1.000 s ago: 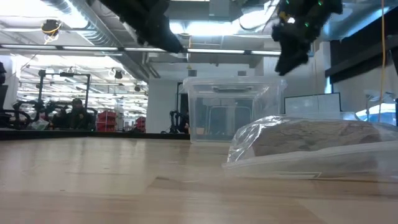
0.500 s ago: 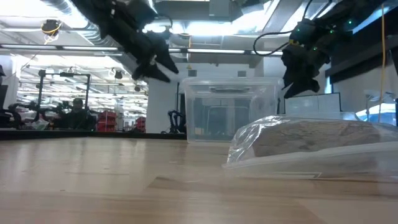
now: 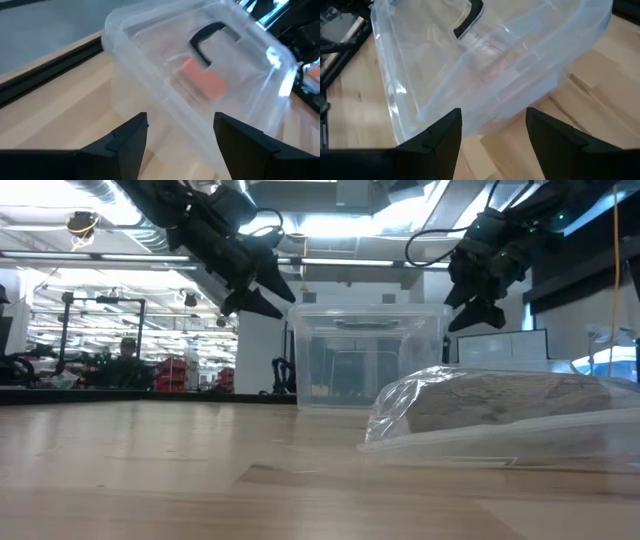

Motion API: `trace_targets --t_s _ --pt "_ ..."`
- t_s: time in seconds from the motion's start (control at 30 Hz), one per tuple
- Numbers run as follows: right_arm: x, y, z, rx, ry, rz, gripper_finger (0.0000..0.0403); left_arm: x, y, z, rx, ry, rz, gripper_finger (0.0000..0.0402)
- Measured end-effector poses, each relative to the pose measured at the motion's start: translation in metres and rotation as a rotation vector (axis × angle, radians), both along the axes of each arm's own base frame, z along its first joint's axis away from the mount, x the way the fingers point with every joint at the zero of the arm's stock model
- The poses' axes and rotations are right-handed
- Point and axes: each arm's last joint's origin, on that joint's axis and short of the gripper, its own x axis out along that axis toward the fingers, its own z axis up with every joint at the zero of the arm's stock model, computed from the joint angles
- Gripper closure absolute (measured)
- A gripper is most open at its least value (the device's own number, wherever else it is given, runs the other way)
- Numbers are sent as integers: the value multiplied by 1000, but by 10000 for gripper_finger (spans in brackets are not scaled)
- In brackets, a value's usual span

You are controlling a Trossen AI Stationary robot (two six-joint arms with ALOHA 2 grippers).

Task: Roll bandage
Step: Open the container

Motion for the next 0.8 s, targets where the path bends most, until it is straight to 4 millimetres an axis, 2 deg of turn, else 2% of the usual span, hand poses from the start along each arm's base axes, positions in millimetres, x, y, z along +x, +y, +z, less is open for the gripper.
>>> trace_targets --t_s 0.23,0.63,0.8 --pt "4 -1 -1 20 -33 -39 180 14 0 -16 -20 11 -34 187" --pt "6 1 -4 41 -49 -35 180 19 -3 -12 -67 -65 -68 188" --pt "4 2 14 11 -83 -30 180 20 -5 -10 -69 -72 -76 188"
